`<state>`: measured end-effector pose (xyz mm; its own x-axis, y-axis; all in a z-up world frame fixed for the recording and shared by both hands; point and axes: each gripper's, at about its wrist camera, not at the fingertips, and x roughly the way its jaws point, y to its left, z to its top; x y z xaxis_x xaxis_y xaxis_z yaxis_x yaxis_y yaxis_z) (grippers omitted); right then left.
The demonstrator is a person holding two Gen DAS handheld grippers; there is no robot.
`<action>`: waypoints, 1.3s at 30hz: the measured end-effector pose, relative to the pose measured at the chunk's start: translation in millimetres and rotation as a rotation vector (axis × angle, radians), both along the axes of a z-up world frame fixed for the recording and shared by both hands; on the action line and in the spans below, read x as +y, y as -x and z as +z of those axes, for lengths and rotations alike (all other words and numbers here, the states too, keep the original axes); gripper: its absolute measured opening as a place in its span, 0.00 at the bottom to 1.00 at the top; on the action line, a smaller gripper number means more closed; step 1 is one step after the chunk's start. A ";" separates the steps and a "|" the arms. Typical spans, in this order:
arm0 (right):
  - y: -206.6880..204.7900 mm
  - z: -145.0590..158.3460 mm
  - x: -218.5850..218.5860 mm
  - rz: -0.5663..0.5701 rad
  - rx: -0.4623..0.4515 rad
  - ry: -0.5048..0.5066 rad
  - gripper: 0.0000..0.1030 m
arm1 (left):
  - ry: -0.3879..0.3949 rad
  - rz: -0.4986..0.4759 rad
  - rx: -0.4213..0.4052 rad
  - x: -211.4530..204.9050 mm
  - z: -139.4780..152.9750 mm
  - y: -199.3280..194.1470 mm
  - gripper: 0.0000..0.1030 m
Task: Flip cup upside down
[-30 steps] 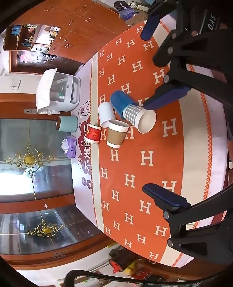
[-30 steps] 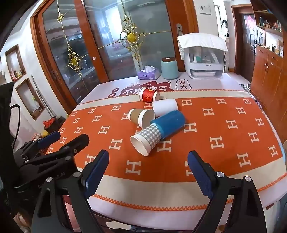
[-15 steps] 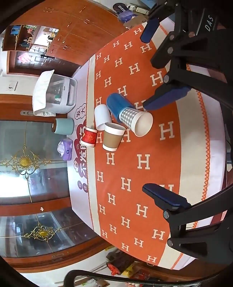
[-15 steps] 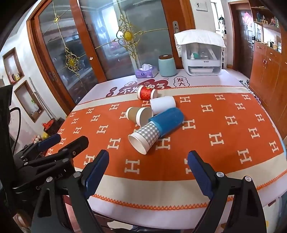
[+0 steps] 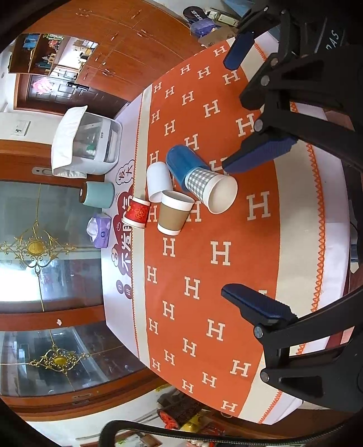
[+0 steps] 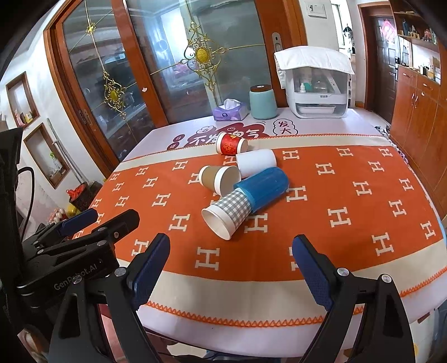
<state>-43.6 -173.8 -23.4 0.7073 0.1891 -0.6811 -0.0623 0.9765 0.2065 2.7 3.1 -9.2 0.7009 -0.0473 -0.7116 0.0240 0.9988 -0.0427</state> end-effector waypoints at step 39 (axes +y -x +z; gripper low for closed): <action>0.4 -6.4 6.0 -0.003 0.006 -0.013 0.88 | -0.016 -0.007 0.013 1.0 -4.6 0.3 0.77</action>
<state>-44.0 -167.8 -29.8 0.7040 0.1957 -0.6827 -0.0580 0.9739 0.2194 2.4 4.2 -13.8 0.6916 -0.0405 -0.7212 0.0301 0.9992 -0.0272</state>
